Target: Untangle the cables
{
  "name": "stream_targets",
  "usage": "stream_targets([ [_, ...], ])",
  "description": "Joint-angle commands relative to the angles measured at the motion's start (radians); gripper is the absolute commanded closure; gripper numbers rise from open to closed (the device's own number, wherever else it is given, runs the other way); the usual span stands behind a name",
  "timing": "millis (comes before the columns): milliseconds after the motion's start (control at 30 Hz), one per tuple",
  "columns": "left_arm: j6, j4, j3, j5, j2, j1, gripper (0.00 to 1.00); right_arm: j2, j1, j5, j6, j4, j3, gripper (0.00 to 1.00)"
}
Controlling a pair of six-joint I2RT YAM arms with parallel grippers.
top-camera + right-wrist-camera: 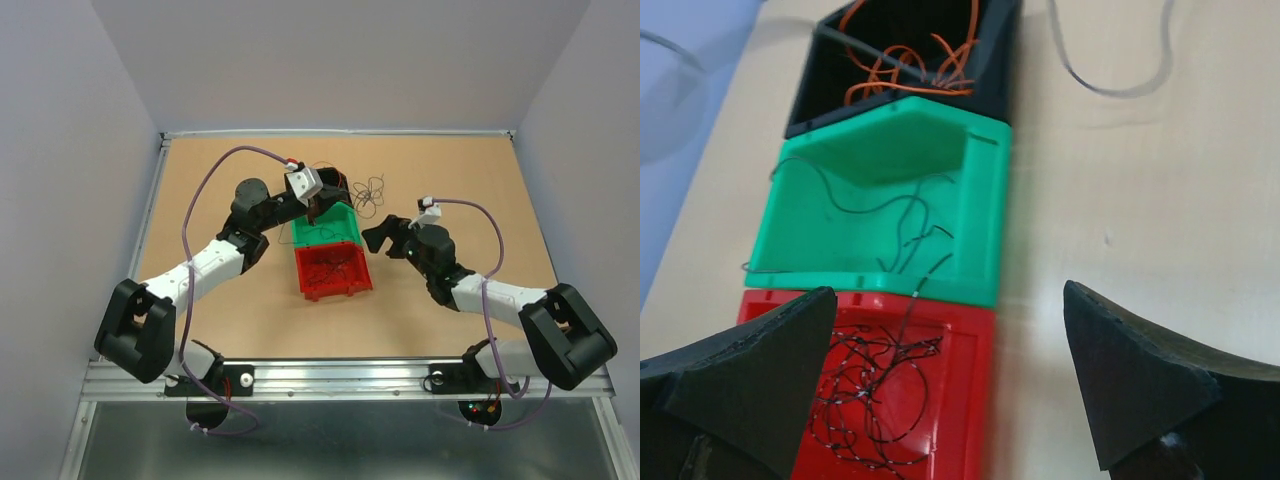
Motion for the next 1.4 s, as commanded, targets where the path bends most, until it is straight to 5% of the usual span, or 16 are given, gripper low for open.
stream_targets([
  [0, -0.064, 0.027, -0.002, 0.168, 0.009, -0.006, 1.00, -0.026, 0.000, -0.080, -0.089, 0.190, -0.028, 0.00],
  [500, -0.096, -0.080, 0.042, 0.333, 0.007, -0.057, 1.00, -0.063, 0.104, -0.168, -0.372, 0.374, -0.076, 0.01],
  [767, -0.208, -0.088, 0.082, 0.452, -0.054, -0.080, 1.00, 0.022, 0.131, -0.154, -0.418, 0.376, -0.027, 0.17],
  [833, -0.239, -0.089, 0.093, 0.478, -0.096, -0.080, 1.00, 0.056, 0.151, -0.133, -0.435, 0.380, 0.004, 0.37],
  [867, -0.250, -0.089, 0.098, 0.493, -0.106, -0.080, 1.00, 0.065, 0.151, -0.120, -0.429, 0.380, 0.013, 0.75],
  [900, -0.257, -0.091, 0.107, 0.507, -0.128, -0.080, 1.00, 0.065, 0.151, -0.052, -0.398, 0.380, 0.016, 0.94],
  [967, -0.251, -0.098, 0.116, 0.454, -0.162, -0.057, 1.00, 0.058, 0.151, 0.054, -0.357, 0.380, 0.004, 0.99],
  [1067, -0.209, -0.143, 0.165, 0.154, -0.232, 0.050, 1.00, 0.026, 0.133, 0.306, -0.266, 0.341, -0.010, 1.00],
  [1100, -0.186, -0.229, 0.253, -0.195, -0.249, 0.158, 1.00, 0.006, 0.049, 0.416, -0.113, 0.218, -0.004, 0.99],
  [1167, -0.301, -0.284, 0.381, -0.454, -0.210, 0.393, 1.00, -0.051, -0.137, 0.374, 0.142, 0.016, -0.015, 0.99],
  [1200, -0.434, -0.310, 0.527, -0.443, -0.112, 0.567, 1.00, -0.071, -0.356, 0.325, 0.273, -0.112, -0.039, 0.99],
  [1233, -0.683, -0.330, 0.594, -0.301, -0.050, 0.908, 1.00, -0.094, -0.434, 0.287, 0.426, -0.120, -0.120, 0.99],
  [1300, -0.838, -0.338, 0.755, -0.137, 0.119, 1.102, 1.00, -0.208, -0.477, 0.289, 0.447, -0.126, -0.154, 0.99],
  [1367, -0.832, -0.292, 0.776, 0.000, 0.159, 1.170, 1.00, -0.264, -0.474, 0.277, 0.432, -0.109, -0.171, 0.99],
])
